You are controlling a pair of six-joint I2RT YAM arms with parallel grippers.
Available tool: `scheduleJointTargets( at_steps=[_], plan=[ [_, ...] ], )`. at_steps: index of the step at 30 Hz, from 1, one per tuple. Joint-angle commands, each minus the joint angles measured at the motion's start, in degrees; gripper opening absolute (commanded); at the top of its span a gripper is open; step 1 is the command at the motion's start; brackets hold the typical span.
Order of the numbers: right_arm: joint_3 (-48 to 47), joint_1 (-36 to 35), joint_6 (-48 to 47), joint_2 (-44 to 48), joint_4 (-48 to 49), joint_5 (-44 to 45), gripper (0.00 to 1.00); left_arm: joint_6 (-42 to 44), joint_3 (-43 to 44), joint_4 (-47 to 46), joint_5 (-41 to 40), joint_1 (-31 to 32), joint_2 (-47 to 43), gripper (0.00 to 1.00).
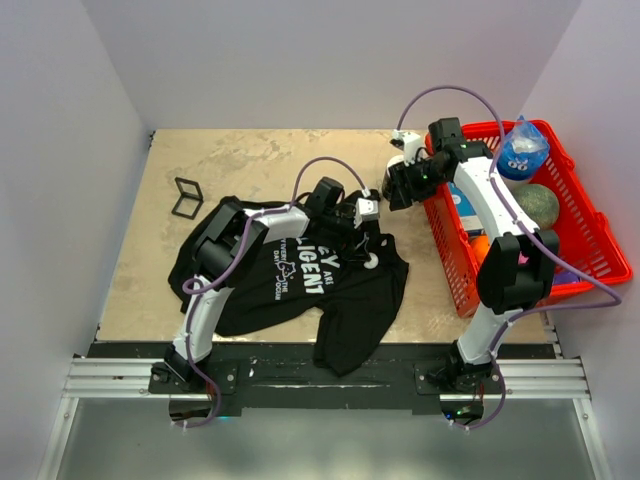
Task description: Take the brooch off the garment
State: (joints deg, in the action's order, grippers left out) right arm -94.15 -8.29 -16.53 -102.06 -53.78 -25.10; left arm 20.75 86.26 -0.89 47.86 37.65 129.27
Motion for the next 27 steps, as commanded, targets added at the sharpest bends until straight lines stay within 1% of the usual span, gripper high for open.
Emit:
scheduleJointTargets(
  at_steps=[1, 5, 10, 13, 16, 22, 25, 27],
  plan=[
    [-1.7, 0.3, 0.7, 0.3, 0.5, -1.4, 0.56, 2.1, -2.4, -0.1, -5.6, 0.6, -1.0, 0.91],
    [-1.8, 0.3, 1.0, 0.0, 0.6, -1.7, 0.56, 2.2, -3.5, -1.7, -8.1, 1.1, -1.1, 0.9],
    [-2.3, 0.3, 0.8, -0.7, 0.4, -1.7, 0.56, 3.1, -5.7, -2.5, -8.7, 1.6, -1.7, 0.9],
    [-2.8, 0.4, 0.9, -1.1, 0.3, -1.9, 0.56, 1.9, -5.9, -3.0, -8.4, 1.7, -1.9, 0.9],
    [-3.1, 0.4, 1.1, -1.6, 0.3, -2.0, 0.56, -1.0, -4.4, -2.8, -6.7, 1.6, -2.0, 0.91],
    [-4.1, 0.4, 1.0, -2.0, 0.1, -2.0, 0.56, -7.5, -0.6, -1.8, -0.9, 0.2, -1.0, 0.93],
    [-3.9, 0.5, 1.0, -1.9, 0.1, -2.1, 0.56, -7.9, -0.6, -1.7, 1.0, -0.2, -1.1, 0.93],
    [-3.8, 0.5, 1.0, -1.8, 0.2, -2.1, 0.56, -6.3, -0.7, -1.1, 2.0, -0.4, -1.3, 0.94]
  ],
)
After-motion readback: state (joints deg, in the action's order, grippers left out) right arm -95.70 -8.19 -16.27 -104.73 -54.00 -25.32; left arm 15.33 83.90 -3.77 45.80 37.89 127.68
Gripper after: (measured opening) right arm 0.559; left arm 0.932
